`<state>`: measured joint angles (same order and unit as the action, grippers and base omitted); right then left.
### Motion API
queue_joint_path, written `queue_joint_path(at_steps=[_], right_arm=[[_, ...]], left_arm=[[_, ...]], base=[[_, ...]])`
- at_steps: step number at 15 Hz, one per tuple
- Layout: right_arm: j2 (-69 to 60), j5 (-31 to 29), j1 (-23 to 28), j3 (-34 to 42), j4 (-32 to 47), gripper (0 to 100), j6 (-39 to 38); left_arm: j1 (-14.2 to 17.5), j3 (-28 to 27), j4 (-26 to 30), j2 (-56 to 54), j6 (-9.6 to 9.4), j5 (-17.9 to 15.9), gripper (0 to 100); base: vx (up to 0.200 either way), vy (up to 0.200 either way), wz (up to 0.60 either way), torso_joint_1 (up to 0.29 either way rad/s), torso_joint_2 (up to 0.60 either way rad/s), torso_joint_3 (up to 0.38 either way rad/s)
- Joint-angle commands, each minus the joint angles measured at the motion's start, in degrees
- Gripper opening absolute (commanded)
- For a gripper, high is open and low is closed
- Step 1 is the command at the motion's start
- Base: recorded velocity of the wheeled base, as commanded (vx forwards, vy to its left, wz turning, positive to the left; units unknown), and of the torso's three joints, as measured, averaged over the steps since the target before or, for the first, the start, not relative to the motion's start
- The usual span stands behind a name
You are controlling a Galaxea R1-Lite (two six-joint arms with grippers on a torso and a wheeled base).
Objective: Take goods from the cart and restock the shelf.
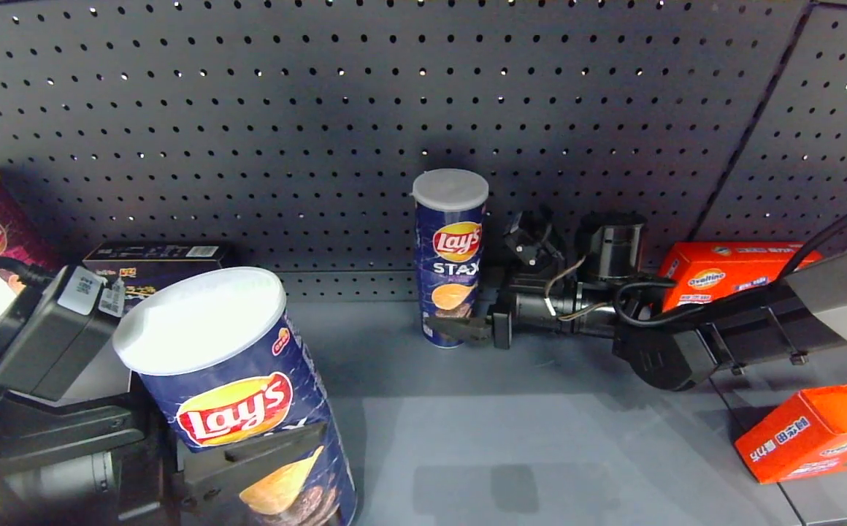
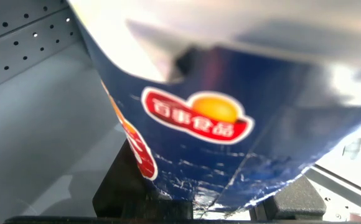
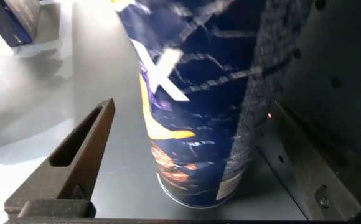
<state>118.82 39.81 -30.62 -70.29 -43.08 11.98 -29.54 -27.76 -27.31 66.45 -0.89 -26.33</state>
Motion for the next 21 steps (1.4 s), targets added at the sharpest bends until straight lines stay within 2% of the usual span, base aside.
queue_joint_path(at_steps=[1,10,12,13,16,19,21], right_arm=[[0.71,0.00,-0.05,-0.55,-0.07,0,0.06],[-0.35,-0.97,-0.58,0.59,-0.07,0,0.06],[-4.74,-5.98,-2.51,4.37,0.02,0,-0.03],[-8.69,-10.28,-4.53,8.42,0.10,0,-0.29],[-17.31,-18.37,-9.10,17.64,0.02,0,-0.82],[-22.93,-21.36,-12.00,22.92,-0.34,0,-1.44],[-26.54,-21.53,-13.15,25.91,-0.34,0,-1.44]], left_arm=[[0.01,-0.02,-0.03,0.08,0.01,0.05,0],[0.01,0.07,-0.03,-0.01,0.01,0.05,0],[0.01,0.42,-0.03,-0.36,0.01,0.05,0],[0.01,0.51,-0.03,-0.53,0.01,-0.04,0],[0.01,0.42,-0.03,-1.06,0.01,-0.04,0],[-0.70,0.16,-0.03,-1.76,0.01,-0.21,0],[-0.70,-0.19,-0.03,-2.11,0.01,-2.14,0]], base=[[0.000,0.000,0.00,0.000,0.00,0.000],[0.000,0.000,0.00,0.000,0.00,0.000],[0.000,0.000,0.00,0.000,0.00,0.000],[0.000,0.000,0.00,0.000,0.00,0.000],[0.000,0.000,0.00,0.000,0.00,0.000],[0.000,0.000,0.00,0.000,0.00,0.000],[0.000,0.000,0.00,0.000,0.00,0.000]])
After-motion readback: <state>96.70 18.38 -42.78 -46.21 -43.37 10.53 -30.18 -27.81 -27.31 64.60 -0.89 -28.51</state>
